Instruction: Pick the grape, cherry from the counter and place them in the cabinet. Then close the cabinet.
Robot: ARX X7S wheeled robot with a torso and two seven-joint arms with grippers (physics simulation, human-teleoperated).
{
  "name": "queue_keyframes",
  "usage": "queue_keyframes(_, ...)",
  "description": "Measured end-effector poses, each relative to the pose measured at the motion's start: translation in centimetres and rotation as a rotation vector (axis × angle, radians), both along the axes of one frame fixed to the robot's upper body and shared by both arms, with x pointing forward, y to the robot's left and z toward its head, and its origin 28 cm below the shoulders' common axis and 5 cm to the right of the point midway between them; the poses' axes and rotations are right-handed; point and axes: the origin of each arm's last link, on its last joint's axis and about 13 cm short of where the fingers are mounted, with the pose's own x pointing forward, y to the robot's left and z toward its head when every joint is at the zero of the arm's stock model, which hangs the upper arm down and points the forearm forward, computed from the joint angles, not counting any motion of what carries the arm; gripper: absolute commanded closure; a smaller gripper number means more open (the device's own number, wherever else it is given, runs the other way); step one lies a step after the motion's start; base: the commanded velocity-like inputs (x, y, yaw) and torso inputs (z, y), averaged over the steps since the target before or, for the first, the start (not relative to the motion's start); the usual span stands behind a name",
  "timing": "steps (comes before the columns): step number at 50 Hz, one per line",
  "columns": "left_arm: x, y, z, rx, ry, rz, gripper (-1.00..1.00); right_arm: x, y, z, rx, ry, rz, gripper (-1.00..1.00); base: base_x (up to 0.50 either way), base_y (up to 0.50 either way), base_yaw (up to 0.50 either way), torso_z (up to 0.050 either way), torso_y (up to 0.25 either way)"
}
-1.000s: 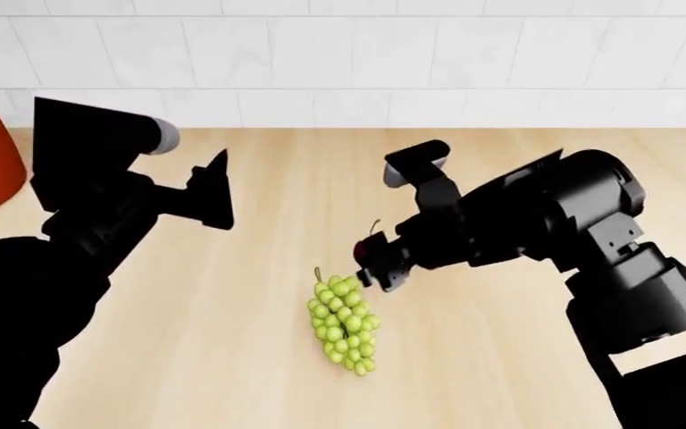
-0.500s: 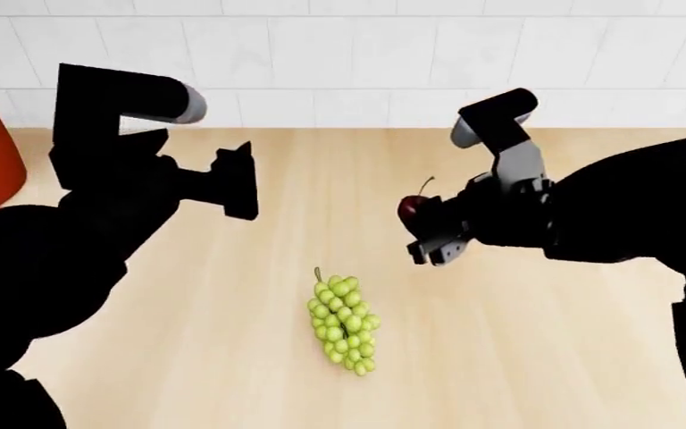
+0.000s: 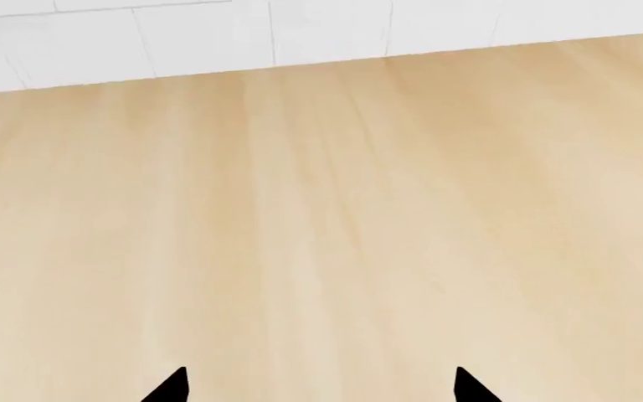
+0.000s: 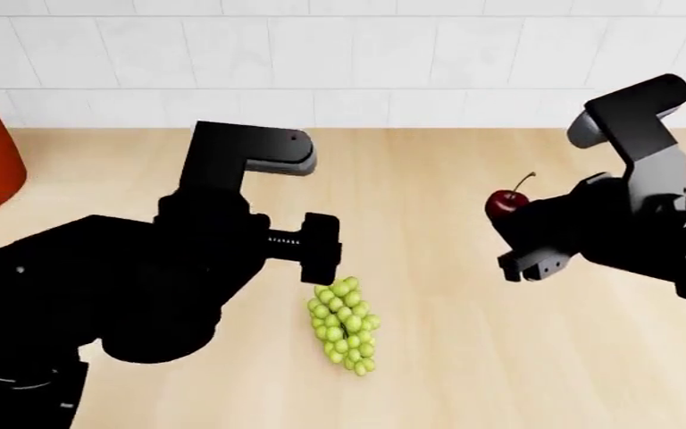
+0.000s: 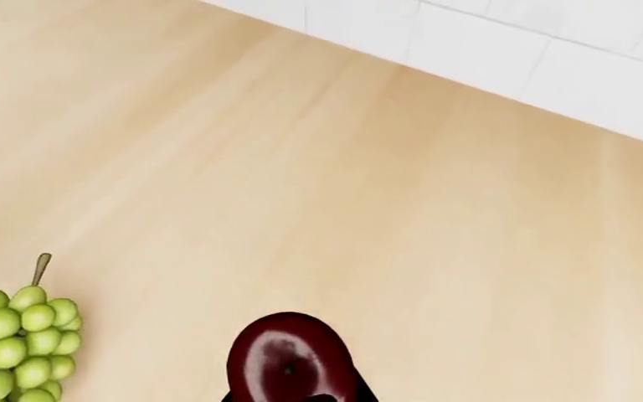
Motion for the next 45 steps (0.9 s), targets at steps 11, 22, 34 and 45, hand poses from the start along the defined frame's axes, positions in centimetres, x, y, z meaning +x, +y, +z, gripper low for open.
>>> queue_keyframes(11,-1.1,-2.0,-0.1,-0.049,0.158,-0.069,-1.0,-0.8,-0.4,0.0,-0.018,0.001,-0.013,1.0,0.0,0.0,0.0,0.0,0.0)
queue_keyframes(22,-1.9,-3.1,-0.4,-0.078,0.256,-0.118,-1.0,-1.2,-0.6,-0.1,-0.029,0.004,-0.016,1.0,0.0,0.0,0.0,0.0,0.0)
queue_keyframes(34,-1.7,-4.2,-1.9,-0.069,0.337,-0.125,-1.0,-1.6,-0.7,-0.1,-0.033,0.006,-0.017,1.0,0.0,0.0,0.0,0.0,0.0)
queue_keyframes(45,-0.9,-4.7,-2.6,-0.059,0.349,-0.121,1.0,-1.7,-0.8,-0.2,-0.034,0.012,-0.019,1.0,0.0,0.0,0.0,0.0,0.0)
